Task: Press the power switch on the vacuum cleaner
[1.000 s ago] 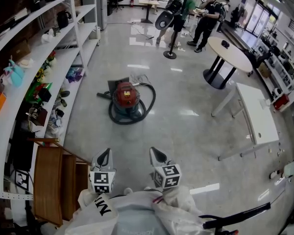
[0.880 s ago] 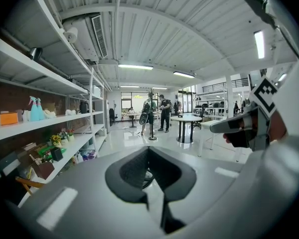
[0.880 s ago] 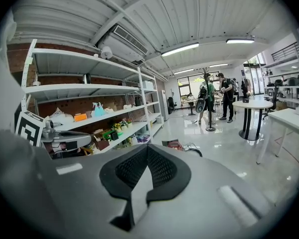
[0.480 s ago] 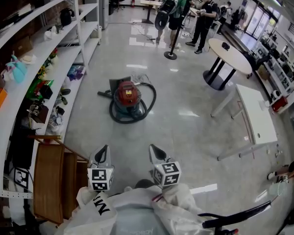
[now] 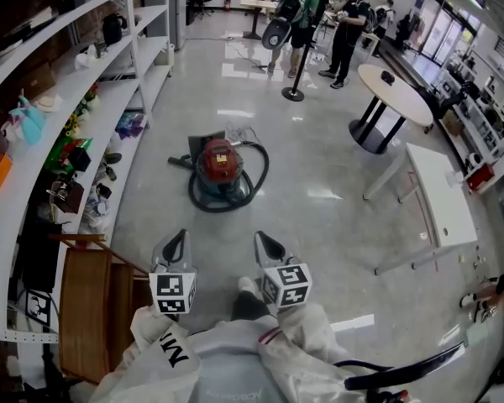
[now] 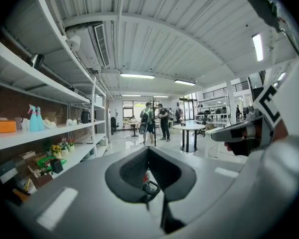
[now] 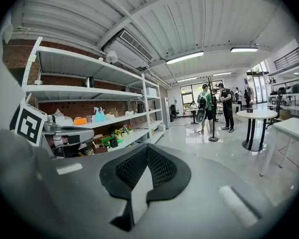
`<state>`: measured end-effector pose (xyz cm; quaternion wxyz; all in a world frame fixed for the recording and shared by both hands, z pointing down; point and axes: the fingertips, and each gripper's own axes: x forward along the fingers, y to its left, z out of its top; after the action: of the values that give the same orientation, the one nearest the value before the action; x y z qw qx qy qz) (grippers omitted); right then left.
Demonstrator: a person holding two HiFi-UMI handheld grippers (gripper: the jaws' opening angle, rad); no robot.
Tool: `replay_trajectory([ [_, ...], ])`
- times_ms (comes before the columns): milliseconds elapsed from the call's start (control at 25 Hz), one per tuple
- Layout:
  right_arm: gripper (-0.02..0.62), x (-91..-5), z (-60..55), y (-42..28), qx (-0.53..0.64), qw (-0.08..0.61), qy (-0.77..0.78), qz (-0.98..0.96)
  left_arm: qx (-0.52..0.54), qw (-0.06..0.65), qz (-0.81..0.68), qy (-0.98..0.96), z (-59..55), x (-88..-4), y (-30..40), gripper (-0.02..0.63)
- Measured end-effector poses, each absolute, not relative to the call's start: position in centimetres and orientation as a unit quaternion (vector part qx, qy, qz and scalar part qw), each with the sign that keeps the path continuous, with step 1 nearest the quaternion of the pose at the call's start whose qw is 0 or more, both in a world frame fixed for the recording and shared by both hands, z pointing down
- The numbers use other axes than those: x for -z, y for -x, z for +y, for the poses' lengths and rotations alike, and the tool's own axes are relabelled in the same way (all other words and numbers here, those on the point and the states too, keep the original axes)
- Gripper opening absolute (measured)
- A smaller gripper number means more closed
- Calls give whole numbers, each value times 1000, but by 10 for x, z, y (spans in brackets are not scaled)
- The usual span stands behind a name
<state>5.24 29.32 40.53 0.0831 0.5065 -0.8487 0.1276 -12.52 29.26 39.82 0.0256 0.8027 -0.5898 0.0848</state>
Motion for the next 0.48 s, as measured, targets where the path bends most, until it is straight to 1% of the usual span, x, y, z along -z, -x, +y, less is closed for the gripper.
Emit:
replay_trajectory([
  [240, 0, -396, 276, -53, -120, 72, -508, -850, -77, 12, -592, -802, 276, -384, 125, 0],
  [480, 0, -401, 260, -53, -123, 70, -504, -852, -83, 12, -593, -801, 261, -390, 123, 0],
])
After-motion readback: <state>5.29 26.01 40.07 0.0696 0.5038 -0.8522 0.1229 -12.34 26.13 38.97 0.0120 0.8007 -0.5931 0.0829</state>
